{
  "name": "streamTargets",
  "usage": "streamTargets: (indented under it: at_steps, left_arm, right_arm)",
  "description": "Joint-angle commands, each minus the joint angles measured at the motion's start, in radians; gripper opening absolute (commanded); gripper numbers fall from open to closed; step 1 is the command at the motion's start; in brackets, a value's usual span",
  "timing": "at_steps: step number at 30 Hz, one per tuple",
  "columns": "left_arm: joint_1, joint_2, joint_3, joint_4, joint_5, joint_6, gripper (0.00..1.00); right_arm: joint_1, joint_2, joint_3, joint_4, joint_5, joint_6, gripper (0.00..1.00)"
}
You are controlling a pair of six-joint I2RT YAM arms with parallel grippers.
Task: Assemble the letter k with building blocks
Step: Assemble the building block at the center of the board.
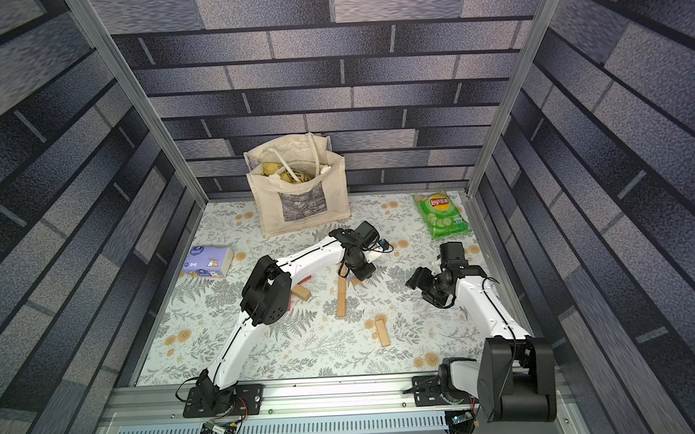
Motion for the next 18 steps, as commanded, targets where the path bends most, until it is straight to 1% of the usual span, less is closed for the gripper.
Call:
streamTargets:
  at_steps: [1,18]
  left_arm:
    - [0.008,-0.057,-0.023,-0.014,0.022,0.031,0.27]
    - [0.019,-0.04,0.004,-0.036,0.029,0.091,0.28]
  right_arm:
    - [-0.005,0.009,-0.011,0.009,-0.013,0.002,0.72]
    - [-0.006,0.013,-0.007,0.01,-0.011,0.008,0.72]
